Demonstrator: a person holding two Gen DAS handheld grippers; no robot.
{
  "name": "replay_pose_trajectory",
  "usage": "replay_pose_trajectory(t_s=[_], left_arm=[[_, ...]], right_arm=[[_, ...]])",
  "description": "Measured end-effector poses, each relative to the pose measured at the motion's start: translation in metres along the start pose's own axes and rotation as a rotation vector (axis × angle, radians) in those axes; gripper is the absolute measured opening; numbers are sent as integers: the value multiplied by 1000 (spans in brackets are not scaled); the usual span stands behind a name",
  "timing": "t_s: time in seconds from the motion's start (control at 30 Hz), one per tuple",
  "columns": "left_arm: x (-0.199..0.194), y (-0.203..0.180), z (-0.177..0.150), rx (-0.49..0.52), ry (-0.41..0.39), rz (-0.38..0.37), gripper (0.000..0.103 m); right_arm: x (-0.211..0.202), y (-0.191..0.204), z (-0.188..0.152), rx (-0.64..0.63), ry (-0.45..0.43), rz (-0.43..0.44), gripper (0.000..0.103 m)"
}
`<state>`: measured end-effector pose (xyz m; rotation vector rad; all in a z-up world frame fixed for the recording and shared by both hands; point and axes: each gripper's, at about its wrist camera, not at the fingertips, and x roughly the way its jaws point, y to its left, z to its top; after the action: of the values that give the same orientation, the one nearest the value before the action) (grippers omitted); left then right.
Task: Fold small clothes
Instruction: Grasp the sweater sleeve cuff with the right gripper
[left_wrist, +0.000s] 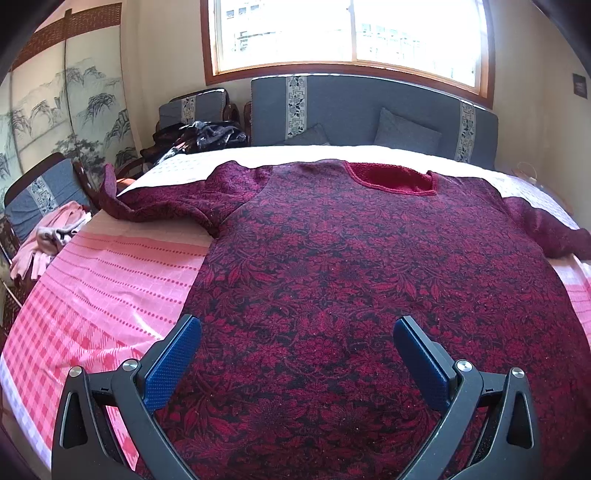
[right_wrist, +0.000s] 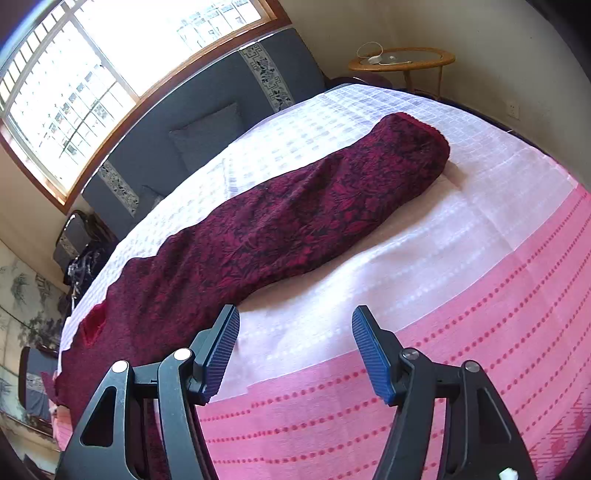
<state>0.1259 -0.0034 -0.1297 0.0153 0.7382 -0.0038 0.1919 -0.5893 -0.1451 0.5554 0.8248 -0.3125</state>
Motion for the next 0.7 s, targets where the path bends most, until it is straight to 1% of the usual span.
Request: replay_pose_trajectory(t_s=[0.07,0.17,0.23,0.37,0.5,0.63,0.7], left_arm=[[1,3,-1,-20,8,-5,103],[3,4,-1,-33,21,-5,103],[3,4,-1,-32,20,-7,103],[4,1,-1,-17,17,-9,103],[5,-3,-1,-2,20,-6,103],[6,-3,-1,-5,27,-7,103],[7,-3,0,-8,29,-7,103]], right_arm=[[7,-6,6,-25,-11,-63,61],[19,-19,19,-11,-6,-76,60],[25,-33,32,17,-11,-55,60],[34,-71,59,151,-34,20,59],[43,-98,81,244,-39,58,58],[53,-112,102,282,-50,42,58],[59,-116,109,289,-46,20,58]])
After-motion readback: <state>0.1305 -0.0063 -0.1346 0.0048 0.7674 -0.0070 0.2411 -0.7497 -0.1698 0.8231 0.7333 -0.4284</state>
